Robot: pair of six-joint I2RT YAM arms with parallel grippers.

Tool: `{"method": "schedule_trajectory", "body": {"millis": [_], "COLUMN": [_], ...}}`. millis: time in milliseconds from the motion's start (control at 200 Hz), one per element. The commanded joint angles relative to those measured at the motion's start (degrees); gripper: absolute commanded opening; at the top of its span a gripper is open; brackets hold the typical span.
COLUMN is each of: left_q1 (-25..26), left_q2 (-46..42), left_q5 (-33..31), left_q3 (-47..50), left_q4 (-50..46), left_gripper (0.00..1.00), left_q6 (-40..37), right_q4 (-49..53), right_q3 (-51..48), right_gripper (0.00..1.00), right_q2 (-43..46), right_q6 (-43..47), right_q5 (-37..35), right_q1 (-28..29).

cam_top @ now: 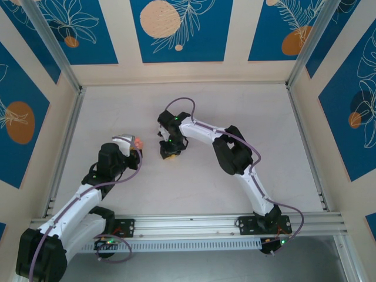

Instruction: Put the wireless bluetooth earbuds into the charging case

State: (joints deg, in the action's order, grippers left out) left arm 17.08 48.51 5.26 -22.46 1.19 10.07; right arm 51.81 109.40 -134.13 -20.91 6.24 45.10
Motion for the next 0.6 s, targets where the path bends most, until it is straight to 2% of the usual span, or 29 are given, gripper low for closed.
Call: {"method": "schedule_trajectory", "body": {"millis": [0,195,420,590], "left_q1": [-0.73,-0.73,-0.69,-0.73], "left_q2": [0.17,-0.04,-0.01,-0.26], "left_q5": [-0.18,0.02,0.19,0.54], "left_q3": [-2.15,-2.24,-2.37,-2.35], "left_q4": [0.22,0.07,-0.29,-0.23], "left_gripper": [0.24,0.23,0.23,0.23], "left_q6": [0.48,0.56,0.32,0.62], "right_q4": [-0.29,-1.27,3.6,8.25], "right_q3": [-3.29,-9.22,-15.69,-18.71], "right_gripper": [0.24,0.23,0.23,0.23], "right_q2": [4.54,9.95,15.3,17.35], "right_q6": [1.13,1.58,9.77,7.86], "right_q5": [-0.56,1.25,1.1,2.99], "right_q1": [0.17,-1.13,-3.0,-6.48]}}
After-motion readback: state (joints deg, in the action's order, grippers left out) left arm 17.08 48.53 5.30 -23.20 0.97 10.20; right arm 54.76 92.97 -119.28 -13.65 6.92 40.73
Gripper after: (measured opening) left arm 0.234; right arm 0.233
